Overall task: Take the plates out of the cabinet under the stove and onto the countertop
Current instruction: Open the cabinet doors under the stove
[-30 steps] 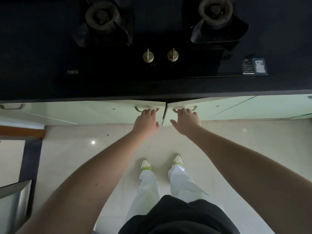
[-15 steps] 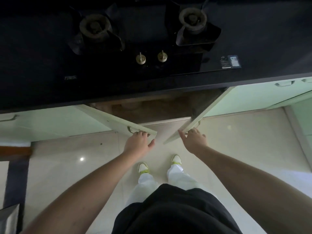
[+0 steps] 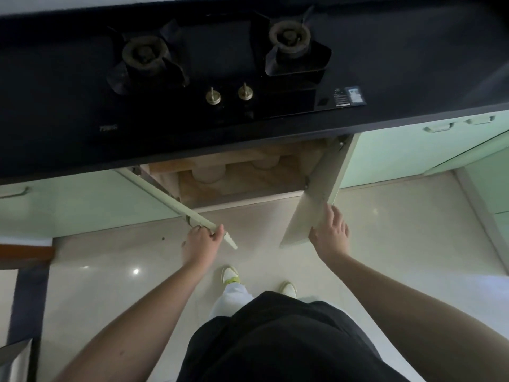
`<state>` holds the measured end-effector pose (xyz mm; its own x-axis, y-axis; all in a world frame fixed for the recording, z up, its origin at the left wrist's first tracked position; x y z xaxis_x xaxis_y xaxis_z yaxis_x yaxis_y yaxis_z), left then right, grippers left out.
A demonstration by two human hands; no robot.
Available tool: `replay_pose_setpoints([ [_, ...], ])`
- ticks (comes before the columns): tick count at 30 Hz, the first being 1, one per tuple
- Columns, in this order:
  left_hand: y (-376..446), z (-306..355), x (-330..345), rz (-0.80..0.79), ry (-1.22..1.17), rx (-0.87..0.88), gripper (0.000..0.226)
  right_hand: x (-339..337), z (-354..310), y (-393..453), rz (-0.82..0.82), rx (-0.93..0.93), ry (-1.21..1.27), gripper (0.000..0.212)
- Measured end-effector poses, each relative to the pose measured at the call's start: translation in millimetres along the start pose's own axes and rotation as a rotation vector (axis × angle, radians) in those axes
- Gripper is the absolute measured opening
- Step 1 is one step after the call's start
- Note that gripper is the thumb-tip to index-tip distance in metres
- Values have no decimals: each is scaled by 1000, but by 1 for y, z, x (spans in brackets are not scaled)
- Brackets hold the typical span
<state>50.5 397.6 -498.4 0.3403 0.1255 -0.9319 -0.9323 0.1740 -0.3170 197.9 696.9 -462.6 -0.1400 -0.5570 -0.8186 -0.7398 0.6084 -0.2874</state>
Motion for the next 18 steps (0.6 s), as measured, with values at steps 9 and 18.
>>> replay_pose_setpoints([
  [9,-25,21,-10,62,-18,-260,82,-22,64,0,-232,-251,-608,51],
  [18,-20,15,-3,9,311,60,37,-68,124,8,-289,-11,-683,56],
])
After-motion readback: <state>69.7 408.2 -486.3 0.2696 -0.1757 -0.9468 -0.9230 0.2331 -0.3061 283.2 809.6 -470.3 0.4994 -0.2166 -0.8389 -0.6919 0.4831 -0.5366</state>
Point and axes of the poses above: each hand's wrist, its own y-axis towards the middle knuckle, its own x-axis out of the palm, z = x × y, the point moved 4 cm from there along y, towards the middle knuckle, and after that the axes turned 11 degrees about y, right-handed, at the moved point
